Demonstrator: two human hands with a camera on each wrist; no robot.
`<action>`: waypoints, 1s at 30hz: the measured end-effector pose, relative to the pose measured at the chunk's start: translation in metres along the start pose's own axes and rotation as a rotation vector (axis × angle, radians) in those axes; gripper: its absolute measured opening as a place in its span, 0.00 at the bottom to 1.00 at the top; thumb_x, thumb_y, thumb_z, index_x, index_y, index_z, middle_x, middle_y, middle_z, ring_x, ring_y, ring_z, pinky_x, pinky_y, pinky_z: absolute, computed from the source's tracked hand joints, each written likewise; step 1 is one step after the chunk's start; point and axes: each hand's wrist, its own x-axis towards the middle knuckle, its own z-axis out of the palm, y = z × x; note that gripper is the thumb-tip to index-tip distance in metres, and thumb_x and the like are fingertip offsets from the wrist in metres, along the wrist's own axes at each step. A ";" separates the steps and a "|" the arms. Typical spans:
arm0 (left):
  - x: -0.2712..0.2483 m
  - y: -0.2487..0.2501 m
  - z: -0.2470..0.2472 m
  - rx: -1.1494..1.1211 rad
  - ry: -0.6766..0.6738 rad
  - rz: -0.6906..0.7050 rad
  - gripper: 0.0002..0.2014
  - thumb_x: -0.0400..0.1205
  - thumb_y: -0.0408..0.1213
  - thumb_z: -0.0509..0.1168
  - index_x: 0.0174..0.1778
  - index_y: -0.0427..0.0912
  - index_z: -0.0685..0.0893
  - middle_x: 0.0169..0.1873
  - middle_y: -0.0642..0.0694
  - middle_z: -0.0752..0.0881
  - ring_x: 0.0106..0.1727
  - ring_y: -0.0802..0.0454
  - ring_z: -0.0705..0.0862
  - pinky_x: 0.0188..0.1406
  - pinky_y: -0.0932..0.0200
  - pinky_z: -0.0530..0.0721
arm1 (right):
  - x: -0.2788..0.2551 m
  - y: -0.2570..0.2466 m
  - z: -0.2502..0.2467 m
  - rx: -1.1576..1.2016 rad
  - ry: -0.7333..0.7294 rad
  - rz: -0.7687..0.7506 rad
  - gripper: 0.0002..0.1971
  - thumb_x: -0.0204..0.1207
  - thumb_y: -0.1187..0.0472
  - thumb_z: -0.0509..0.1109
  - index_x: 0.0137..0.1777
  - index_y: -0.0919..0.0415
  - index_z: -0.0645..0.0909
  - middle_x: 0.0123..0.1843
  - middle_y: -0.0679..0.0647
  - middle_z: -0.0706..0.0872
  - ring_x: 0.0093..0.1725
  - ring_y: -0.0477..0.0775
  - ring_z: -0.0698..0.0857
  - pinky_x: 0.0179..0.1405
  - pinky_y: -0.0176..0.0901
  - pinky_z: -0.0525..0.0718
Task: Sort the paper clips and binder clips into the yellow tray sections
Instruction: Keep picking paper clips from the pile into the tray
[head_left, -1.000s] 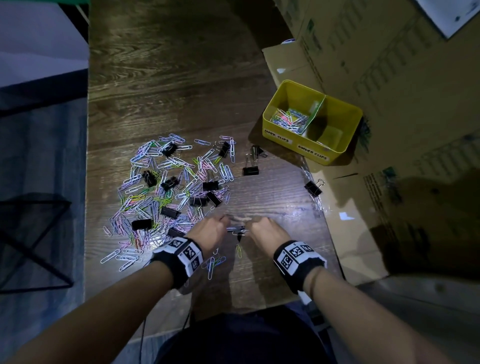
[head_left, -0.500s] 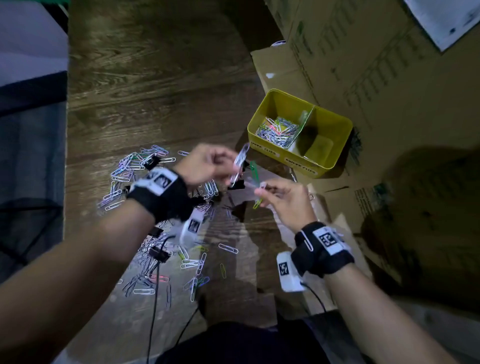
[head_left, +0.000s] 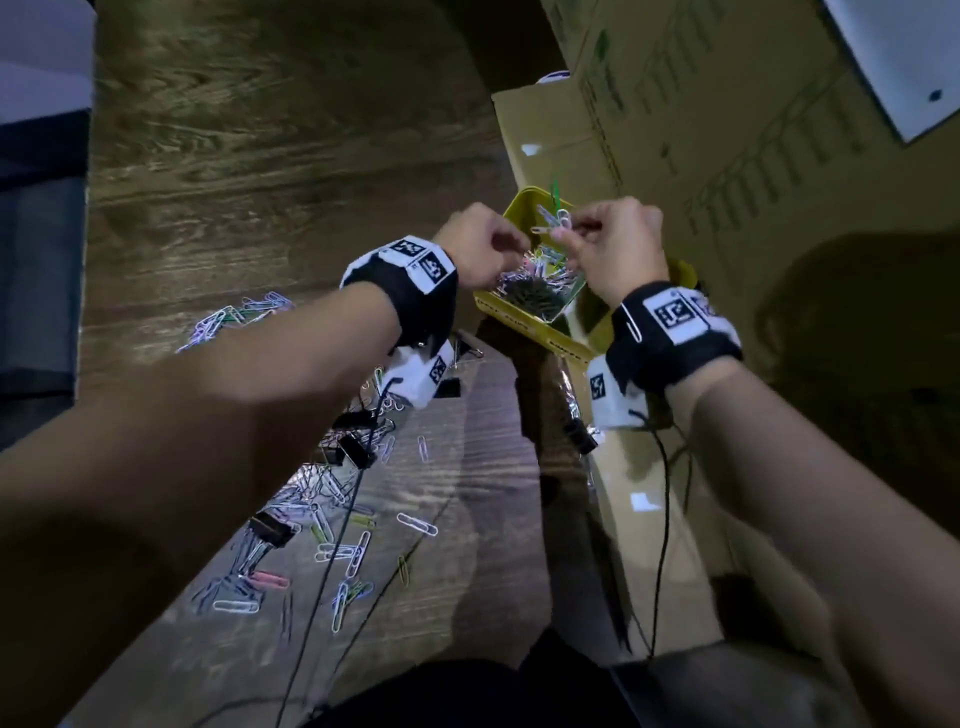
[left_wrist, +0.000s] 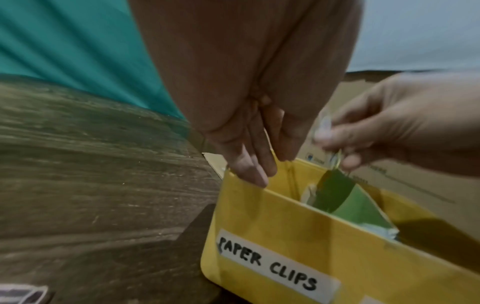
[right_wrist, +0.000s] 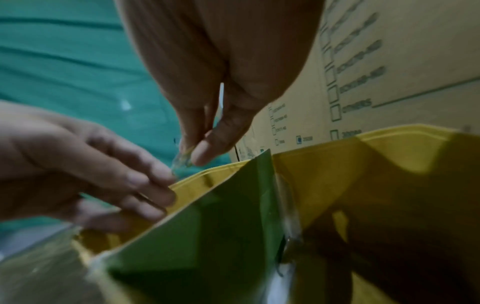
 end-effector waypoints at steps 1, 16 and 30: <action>-0.007 -0.003 -0.003 -0.098 0.036 -0.001 0.08 0.78 0.36 0.69 0.52 0.47 0.88 0.45 0.49 0.89 0.43 0.53 0.86 0.48 0.59 0.85 | 0.005 -0.002 0.002 -0.101 -0.053 -0.001 0.12 0.73 0.55 0.75 0.52 0.62 0.87 0.47 0.57 0.85 0.43 0.54 0.86 0.54 0.47 0.87; -0.219 -0.155 -0.004 0.196 -0.262 -0.077 0.04 0.76 0.36 0.69 0.45 0.45 0.87 0.31 0.53 0.85 0.30 0.66 0.81 0.35 0.67 0.75 | -0.069 -0.044 0.058 -0.366 -0.165 -0.319 0.13 0.76 0.61 0.67 0.60 0.53 0.84 0.55 0.59 0.85 0.54 0.61 0.84 0.54 0.53 0.84; -0.307 -0.244 0.012 0.232 0.102 0.123 0.14 0.78 0.36 0.68 0.59 0.40 0.81 0.51 0.43 0.82 0.49 0.46 0.83 0.49 0.52 0.83 | -0.277 -0.070 0.219 -0.213 -0.975 -0.271 0.18 0.80 0.57 0.66 0.69 0.54 0.79 0.64 0.53 0.84 0.48 0.44 0.83 0.49 0.31 0.73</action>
